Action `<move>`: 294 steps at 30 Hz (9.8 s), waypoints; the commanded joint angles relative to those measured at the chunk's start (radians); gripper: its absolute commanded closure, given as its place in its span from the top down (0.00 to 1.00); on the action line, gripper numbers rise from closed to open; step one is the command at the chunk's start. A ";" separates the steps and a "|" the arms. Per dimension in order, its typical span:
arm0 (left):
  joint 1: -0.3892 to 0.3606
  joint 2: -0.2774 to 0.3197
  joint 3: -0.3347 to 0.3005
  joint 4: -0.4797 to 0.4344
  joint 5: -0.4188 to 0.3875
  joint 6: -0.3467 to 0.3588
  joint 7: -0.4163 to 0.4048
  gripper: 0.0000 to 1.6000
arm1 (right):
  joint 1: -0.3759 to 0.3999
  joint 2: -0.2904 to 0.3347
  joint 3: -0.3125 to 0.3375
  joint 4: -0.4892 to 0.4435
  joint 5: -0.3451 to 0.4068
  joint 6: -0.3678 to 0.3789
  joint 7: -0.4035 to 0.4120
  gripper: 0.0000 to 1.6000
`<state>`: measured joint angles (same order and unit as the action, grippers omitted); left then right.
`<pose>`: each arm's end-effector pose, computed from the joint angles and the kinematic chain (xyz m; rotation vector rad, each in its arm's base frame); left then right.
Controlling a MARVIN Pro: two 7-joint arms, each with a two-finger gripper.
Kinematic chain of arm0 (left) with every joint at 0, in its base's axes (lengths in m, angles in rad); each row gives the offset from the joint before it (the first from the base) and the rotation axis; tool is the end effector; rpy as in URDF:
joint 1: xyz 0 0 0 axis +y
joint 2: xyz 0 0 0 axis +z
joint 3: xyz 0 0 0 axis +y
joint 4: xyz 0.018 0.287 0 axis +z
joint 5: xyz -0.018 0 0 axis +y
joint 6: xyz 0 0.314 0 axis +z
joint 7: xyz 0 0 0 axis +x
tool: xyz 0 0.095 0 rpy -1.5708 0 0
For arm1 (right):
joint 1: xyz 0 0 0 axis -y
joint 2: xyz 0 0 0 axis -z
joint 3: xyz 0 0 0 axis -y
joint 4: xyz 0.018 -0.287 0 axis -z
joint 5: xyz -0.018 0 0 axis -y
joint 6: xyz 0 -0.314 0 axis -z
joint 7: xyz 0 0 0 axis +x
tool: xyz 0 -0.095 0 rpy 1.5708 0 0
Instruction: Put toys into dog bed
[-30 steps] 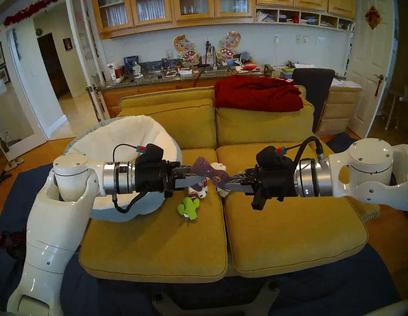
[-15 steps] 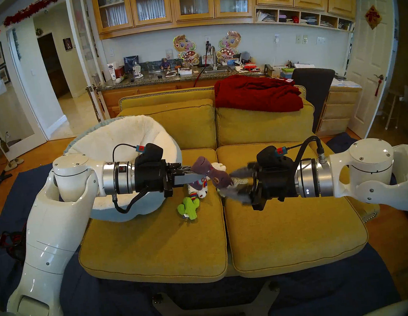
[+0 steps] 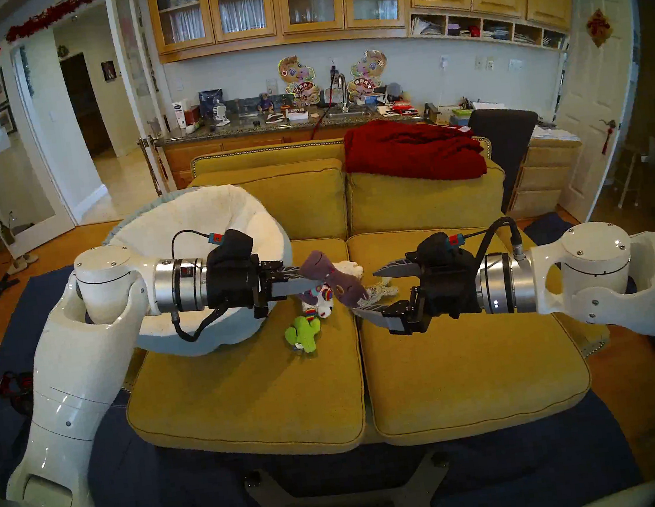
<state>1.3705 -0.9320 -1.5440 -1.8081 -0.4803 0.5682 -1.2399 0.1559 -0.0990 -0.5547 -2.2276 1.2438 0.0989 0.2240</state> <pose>0.3803 0.0408 -0.1442 1.6265 -1.1337 1.1620 0.3101 -0.0118 -0.1460 -1.9843 -1.1044 -1.2642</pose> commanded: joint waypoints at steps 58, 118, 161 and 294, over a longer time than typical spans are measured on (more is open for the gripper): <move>-0.219 0.071 -0.071 0.247 0.338 0.217 0.488 0.44 | 0.170 -0.001 -0.203 0.015 -0.026 -0.085 -0.044 1.00; -0.023 0.028 -0.098 0.022 0.213 0.015 0.254 1.00 | 0.386 -0.001 -0.429 0.008 -0.021 -0.115 -0.042 1.00; -0.014 0.017 -0.110 0.024 0.220 -0.013 0.243 1.00 | 0.310 -0.240 -0.424 0.133 0.114 -0.094 -0.147 1.00; -0.012 0.021 -0.108 0.024 0.218 -0.014 0.247 1.00 | -0.210 -0.890 -0.145 1.023 0.064 -0.155 -0.038 0.00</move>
<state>1.3856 -0.9136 -1.6345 -1.7672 -0.2562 0.5596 -0.9949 -0.1423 -1.0586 -0.7507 -1.1741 1.3293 -0.0379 0.1970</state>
